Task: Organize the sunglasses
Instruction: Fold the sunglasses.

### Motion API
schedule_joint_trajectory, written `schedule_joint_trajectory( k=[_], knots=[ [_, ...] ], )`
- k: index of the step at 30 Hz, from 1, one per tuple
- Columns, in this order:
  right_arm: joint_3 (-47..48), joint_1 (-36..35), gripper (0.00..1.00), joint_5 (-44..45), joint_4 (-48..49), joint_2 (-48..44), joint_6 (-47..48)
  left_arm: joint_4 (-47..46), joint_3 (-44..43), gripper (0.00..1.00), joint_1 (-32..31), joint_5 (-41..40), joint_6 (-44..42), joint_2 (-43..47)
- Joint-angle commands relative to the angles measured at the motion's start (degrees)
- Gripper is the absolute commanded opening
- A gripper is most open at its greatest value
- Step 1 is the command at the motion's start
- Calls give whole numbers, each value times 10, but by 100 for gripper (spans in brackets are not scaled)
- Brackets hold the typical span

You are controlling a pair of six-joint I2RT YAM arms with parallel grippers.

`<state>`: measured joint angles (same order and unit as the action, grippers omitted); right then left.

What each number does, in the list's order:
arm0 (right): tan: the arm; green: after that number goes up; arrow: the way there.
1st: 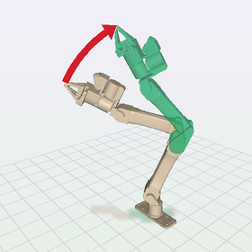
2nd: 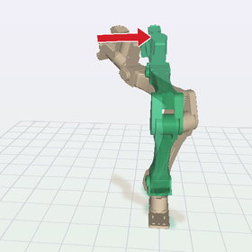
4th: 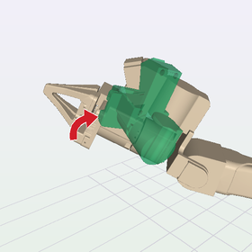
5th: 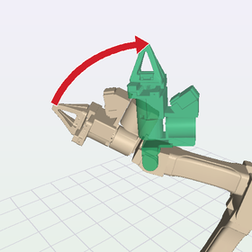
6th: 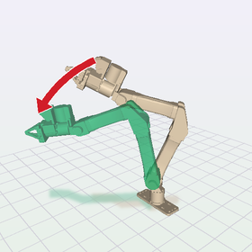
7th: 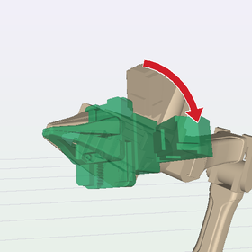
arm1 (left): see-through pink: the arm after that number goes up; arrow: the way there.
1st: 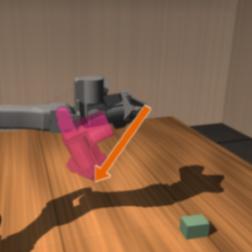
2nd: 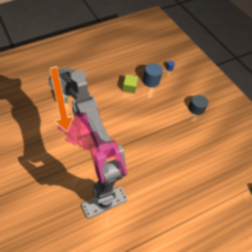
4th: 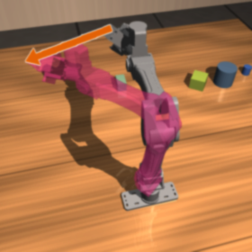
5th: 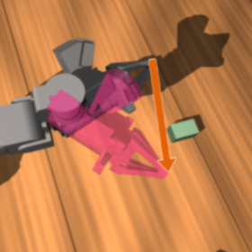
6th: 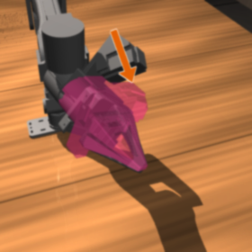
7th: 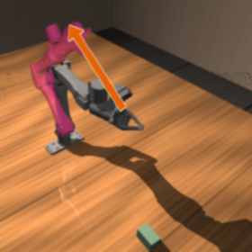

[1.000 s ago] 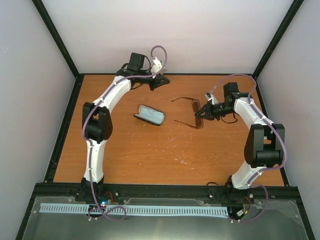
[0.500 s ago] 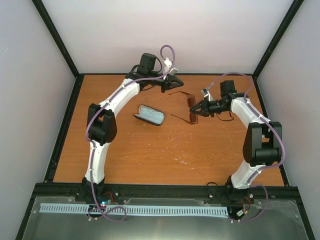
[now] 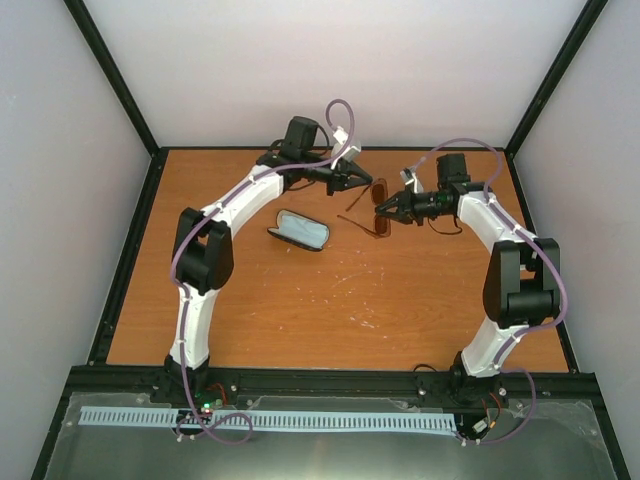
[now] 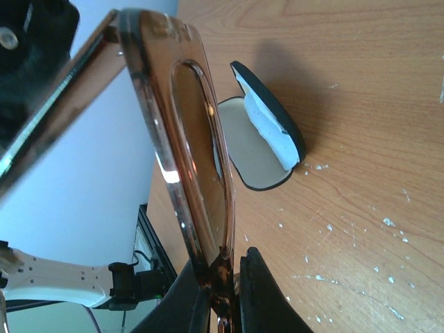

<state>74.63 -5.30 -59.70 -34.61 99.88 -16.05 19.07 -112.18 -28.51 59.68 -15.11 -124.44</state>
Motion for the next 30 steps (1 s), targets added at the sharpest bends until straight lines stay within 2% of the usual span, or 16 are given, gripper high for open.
schedule_joint_trajectory(
  k=[1,6,16,19,21,24,27,29,30],
  knots=[
    [27,-5,3,-12,49,14,-32,-22,15,3,-14,19,13,37],
    [48,-10,3,-16,69,23,-49,-31,22,3,-21,15,17,38],
    [55,-14,3,-79,126,0,-101,-59,66,3,-42,7,23,48],
    [59,-14,3,-67,91,-9,-80,-63,70,3,-43,-12,22,54],
    [55,-13,3,-49,50,-13,-50,-56,65,8,-40,-39,20,60],
    [35,-11,3,-37,10,-24,-10,-81,74,25,-18,-84,35,80],
    [20,-9,3,-31,-29,-33,22,-128,69,36,23,-134,58,88],
    [15,-8,3,-25,-49,-36,38,-139,44,38,51,-163,66,82],
    [14,-8,3,-18,-53,-36,41,-139,29,35,61,-176,64,78]
  ],
)
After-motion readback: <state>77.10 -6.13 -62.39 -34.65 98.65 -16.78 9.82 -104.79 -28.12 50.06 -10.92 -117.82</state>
